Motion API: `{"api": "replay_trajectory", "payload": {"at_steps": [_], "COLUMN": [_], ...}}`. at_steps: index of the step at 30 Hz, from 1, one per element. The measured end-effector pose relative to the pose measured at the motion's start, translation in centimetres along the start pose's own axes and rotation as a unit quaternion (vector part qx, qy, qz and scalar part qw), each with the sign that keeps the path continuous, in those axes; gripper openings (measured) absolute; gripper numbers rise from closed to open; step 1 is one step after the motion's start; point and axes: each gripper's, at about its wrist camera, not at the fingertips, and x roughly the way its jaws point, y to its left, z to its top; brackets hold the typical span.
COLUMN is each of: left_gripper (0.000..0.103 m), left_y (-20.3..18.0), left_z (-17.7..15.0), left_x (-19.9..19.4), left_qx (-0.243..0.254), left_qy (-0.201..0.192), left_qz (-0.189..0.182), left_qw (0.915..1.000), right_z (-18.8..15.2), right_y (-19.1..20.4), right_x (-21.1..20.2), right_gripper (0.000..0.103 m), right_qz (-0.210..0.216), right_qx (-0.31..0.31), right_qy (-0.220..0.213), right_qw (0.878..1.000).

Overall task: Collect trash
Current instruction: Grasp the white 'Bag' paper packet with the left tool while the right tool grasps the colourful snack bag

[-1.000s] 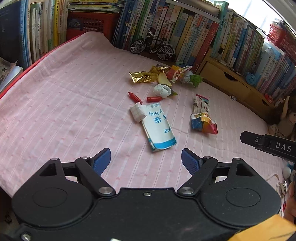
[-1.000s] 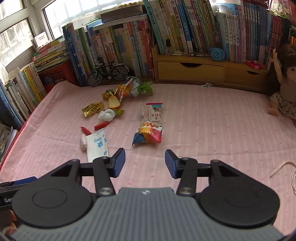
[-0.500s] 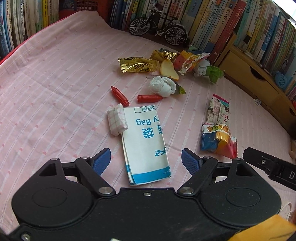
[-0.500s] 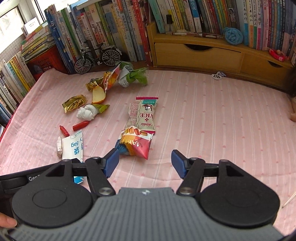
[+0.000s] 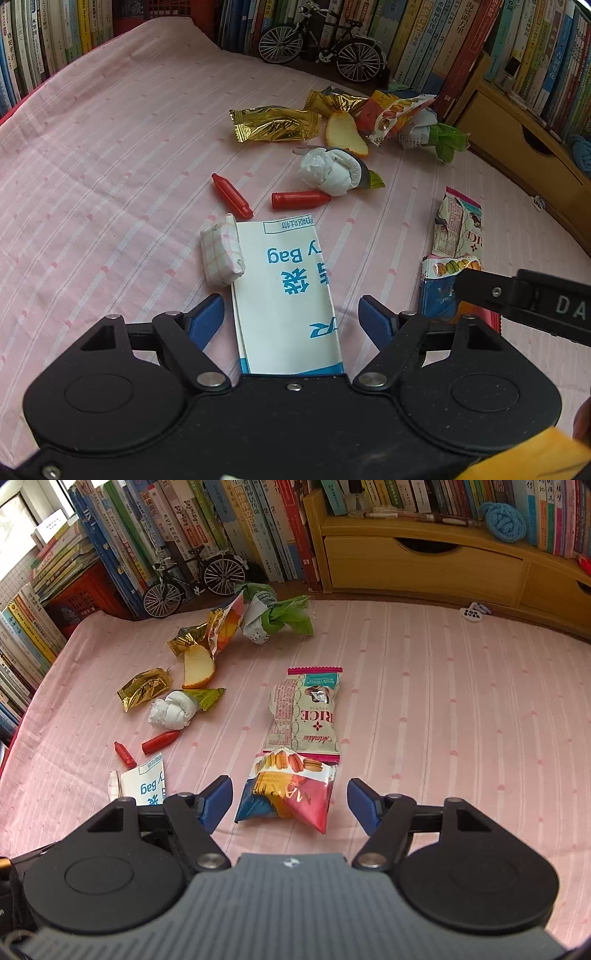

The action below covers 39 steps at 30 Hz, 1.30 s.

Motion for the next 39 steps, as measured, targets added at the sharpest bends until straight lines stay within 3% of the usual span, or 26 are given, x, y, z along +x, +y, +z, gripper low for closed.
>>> {"api": "replay_trajectory", "payload": {"at_steps": [1, 3, 7, 12, 15, 16, 17, 20, 39], "left_gripper": [0.070, 0.053, 0.046, 0.026, 0.024, 0.024, 0.024, 0.023, 0.017], "left_y": [-0.1, -0.2, -0.2, -0.1, 0.3, 0.4, 0.5, 0.7, 1.7], "left_z": [0.0, -0.1, -0.5, -0.6, -0.6, -0.6, -0.7, -0.8, -2.9], "left_x": [-0.1, -0.2, -0.9, -2.2, -2.4, -2.5, -2.6, -2.8, -7.2], "left_qx": [0.003, 0.015, 0.031, 0.049, 0.044, 0.042, 0.040, 0.038, 0.053], "left_qy": [-0.002, -0.009, -0.023, -0.037, -0.033, -0.033, -0.033, -0.033, -0.052], "left_qz": [-0.004, -0.005, -0.016, -0.027, -0.032, -0.033, -0.033, -0.033, -0.052], "left_qw": [1.0000, 0.9998, 0.9991, 0.9977, 0.9980, 0.9980, 0.9981, 0.9982, 0.9959], "right_z": [0.1, 0.3, 0.4, 0.3, 0.1, 0.0, 0.0, -0.3, -3.7], "right_y": [0.1, 0.3, 0.6, 0.7, 0.9, 1.1, 1.2, 1.4, 1.4], "right_x": [0.4, 0.9, 1.8, 2.8, 3.0, 3.0, 2.9, 2.5, -2.3], "right_gripper": [0.079, 0.079, 0.079, 0.079, 0.079, 0.074, 0.063, 0.053, 0.048], "right_qz": [0.000, -0.002, -0.006, -0.011, -0.010, -0.010, -0.010, -0.007, 0.011], "right_qx": [0.001, -0.003, -0.008, -0.007, -0.011, -0.015, -0.018, -0.020, 0.020], "right_qy": [0.002, 0.006, 0.016, 0.026, 0.027, 0.027, 0.026, 0.022, 0.002], "right_qw": [1.000, 1.000, 1.000, 1.000, 1.000, 0.999, 0.999, 1.000, 1.000]}}
